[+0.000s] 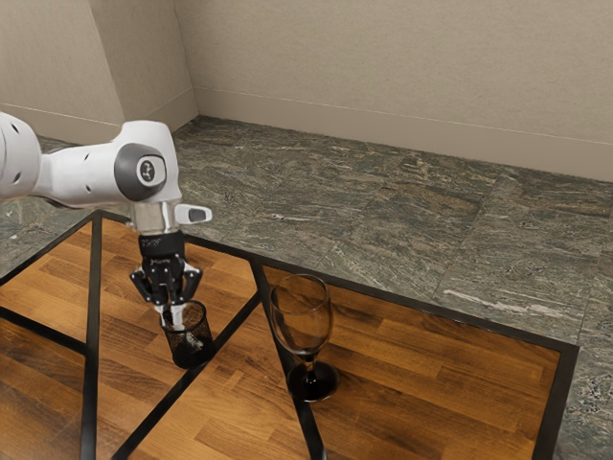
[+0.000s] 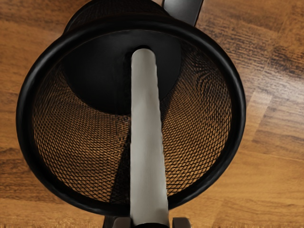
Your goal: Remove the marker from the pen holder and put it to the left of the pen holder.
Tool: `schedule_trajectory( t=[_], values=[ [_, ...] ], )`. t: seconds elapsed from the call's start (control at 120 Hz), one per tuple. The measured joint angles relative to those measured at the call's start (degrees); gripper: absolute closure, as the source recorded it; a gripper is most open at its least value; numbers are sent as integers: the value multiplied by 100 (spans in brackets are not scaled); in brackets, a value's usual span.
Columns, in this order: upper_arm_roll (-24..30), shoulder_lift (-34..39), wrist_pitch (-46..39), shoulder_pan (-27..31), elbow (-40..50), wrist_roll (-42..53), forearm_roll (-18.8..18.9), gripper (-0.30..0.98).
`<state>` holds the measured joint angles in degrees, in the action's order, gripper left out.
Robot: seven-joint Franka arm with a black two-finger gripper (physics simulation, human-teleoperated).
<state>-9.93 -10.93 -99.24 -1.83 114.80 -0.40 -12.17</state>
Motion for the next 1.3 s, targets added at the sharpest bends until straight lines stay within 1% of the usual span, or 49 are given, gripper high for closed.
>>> schedule_trajectory(
  t=[0.067, 0.117, 0.167, 0.25, 0.333, 0.392, 0.433, 0.55, 0.708, 0.825, 0.9, 1.058, 1.125, 1.2, 1.225, 1.3],
  values=[
    [-4, 70, 58, -7, -6, -51, 25, 71],
    [-6, 297, 128, -13, -7, -101, 91, 73],
    [-11, 582, 218, -8, -23, -153, 204, 74],
    [-38, 1129, 478, 10, -256, -247, 497, 75],
    [-51, 1655, 748, 72, -434, -325, 872, 76],
    [-48, 1800, 780, 236, -492, -336, 1290, 77],
    [-47, 1830, 649, 334, -366, -316, 1600, 77],
    [-51, 1855, -367, 474, 581, -180, 2248, 78],
    [-50, 1872, -2375, 474, 1830, 105, 3059, 78],
    [-58, 1880, -3696, 479, 2273, 244, 3592, 78],
    [-67, 1885, -4381, 534, 2510, 299, 3830, 77],
    [-109, 1861, -5710, 701, 3016, 415, 4481, 77],
    [-127, 1840, -6096, 750, 3120, 485, 4642, 76],
    [-159, 1800, -6399, 814, 3179, 563, 4719, 75],
    [-229, 1784, -6473, 831, 3190, 581, 4713, 72],
    [-328, 1742, -6638, 928, 3212, 632, 4584, 56]
  ],
)
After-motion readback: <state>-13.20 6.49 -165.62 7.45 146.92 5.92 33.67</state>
